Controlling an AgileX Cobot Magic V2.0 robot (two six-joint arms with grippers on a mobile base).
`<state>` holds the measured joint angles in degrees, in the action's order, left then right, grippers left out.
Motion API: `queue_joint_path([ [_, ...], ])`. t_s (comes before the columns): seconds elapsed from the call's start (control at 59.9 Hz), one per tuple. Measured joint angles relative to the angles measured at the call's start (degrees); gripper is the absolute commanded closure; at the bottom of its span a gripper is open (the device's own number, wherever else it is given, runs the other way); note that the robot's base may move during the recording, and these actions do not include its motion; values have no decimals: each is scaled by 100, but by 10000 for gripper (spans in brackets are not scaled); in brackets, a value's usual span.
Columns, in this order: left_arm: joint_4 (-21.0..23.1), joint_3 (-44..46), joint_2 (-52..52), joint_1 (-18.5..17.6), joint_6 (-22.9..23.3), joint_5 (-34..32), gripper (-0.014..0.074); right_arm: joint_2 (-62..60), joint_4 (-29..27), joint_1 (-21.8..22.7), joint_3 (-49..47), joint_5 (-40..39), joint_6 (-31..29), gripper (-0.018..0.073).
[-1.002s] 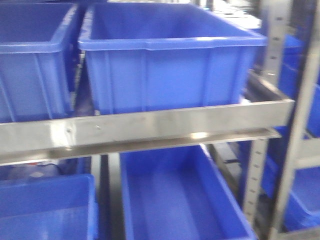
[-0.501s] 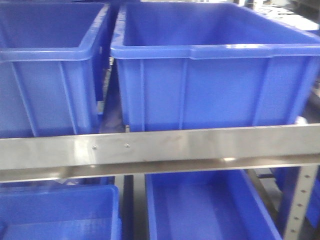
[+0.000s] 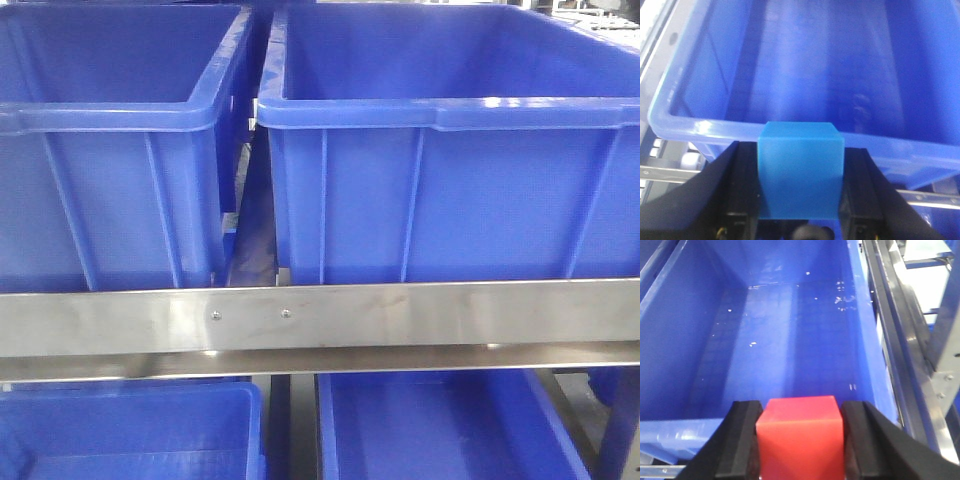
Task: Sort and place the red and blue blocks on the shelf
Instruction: 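Position both held cubes above two adjacent blue bins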
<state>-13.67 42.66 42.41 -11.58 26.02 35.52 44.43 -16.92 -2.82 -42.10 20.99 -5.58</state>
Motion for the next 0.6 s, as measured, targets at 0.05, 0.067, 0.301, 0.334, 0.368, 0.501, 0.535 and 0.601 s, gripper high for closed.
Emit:
queue_joint_path([
  [0.05, 0, 0, 0, 0, 0, 0, 470, 0, 0, 0, 0, 0, 0, 502],
  [0.067, 0, 0, 0, 0, 0, 0, 470, 0, 0, 0, 0, 0, 0, 502],
  [0.301, 0, 0, 0, 0, 0, 0, 470, 0, 0, 0, 0, 0, 0, 502],
  [0.334, 0, 0, 0, 0, 0, 0, 470, 0, 0, 0, 0, 0, 0, 502],
  [0.368, 0, 0, 0, 0, 0, 0, 470, 0, 0, 0, 0, 0, 0, 502],
  [0.501, 0, 0, 0, 0, 0, 0, 470, 0, 0, 0, 0, 0, 0, 502],
  [0.535, 0, 0, 0, 0, 0, 0, 470, 0, 0, 0, 0, 0, 0, 502],
  [0.601, 0, 0, 0, 0, 0, 0, 470, 0, 0, 0, 0, 0, 0, 502],
])
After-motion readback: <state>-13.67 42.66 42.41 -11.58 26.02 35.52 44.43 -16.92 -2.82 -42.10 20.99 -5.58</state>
